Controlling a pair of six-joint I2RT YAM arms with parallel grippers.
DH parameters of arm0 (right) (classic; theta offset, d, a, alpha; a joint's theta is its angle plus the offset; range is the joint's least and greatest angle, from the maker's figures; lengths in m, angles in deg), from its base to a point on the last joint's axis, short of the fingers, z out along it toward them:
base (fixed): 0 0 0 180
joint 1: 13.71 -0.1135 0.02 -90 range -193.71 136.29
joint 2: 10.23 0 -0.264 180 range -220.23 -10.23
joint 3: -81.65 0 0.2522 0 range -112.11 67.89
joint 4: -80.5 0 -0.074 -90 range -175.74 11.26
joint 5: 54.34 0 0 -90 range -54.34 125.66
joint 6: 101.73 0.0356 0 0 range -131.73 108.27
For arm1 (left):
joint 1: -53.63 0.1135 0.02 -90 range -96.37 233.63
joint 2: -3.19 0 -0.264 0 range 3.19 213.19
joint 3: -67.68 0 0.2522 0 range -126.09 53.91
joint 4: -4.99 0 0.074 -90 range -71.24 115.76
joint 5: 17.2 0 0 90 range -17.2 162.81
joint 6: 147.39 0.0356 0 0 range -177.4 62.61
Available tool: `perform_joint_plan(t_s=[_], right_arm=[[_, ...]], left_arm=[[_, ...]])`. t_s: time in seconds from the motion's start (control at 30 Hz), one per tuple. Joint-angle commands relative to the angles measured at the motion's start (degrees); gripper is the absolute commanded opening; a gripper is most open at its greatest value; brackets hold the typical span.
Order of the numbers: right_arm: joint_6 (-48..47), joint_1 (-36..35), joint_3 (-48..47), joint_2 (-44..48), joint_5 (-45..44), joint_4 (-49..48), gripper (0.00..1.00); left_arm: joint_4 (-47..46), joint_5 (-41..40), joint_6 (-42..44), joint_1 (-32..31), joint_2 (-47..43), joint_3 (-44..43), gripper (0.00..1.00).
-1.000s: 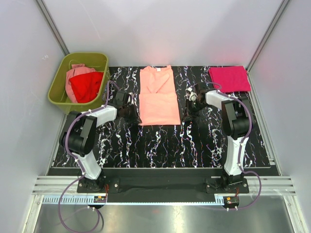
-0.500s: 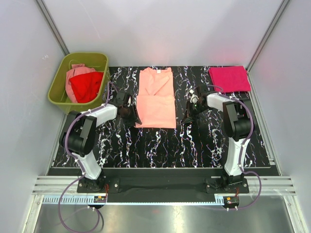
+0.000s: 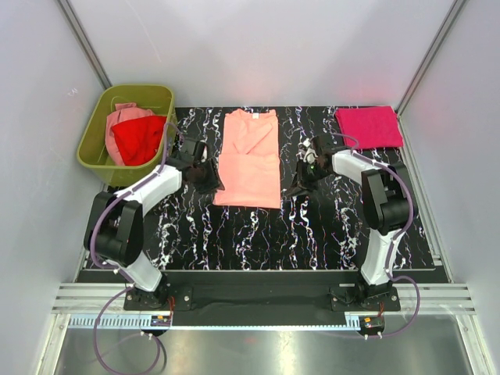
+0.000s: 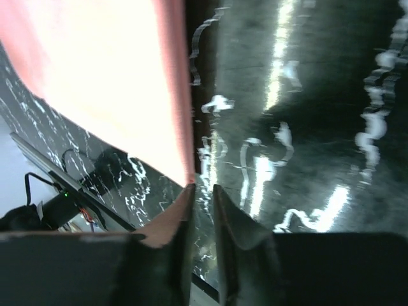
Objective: Fold and stack the t-shirts
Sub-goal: Fold the tshirt
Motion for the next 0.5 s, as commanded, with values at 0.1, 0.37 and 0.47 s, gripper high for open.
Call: perform_joint_plan(t_s=[0.1,0.37,0.47], right_arm=[[5.93,-5.31,-1.85,1.62,3.38,-6.25,0.17],[6.12,-5.58,-0.18,-3.83,1.12,-8.29,0.17],[4.36,-5.58,0.78,-2.52,-2.67,-6.35,0.15]], left_arm=[[-8.83,7.33,-1.43,-1.03,1.27,2.16,0.32],[0.13,-4.53,-1.95,-0.77,7.51,-0.30,0.28],[0.84,-4.10,-2.04,-0.95,6.47,0.05,0.31]])
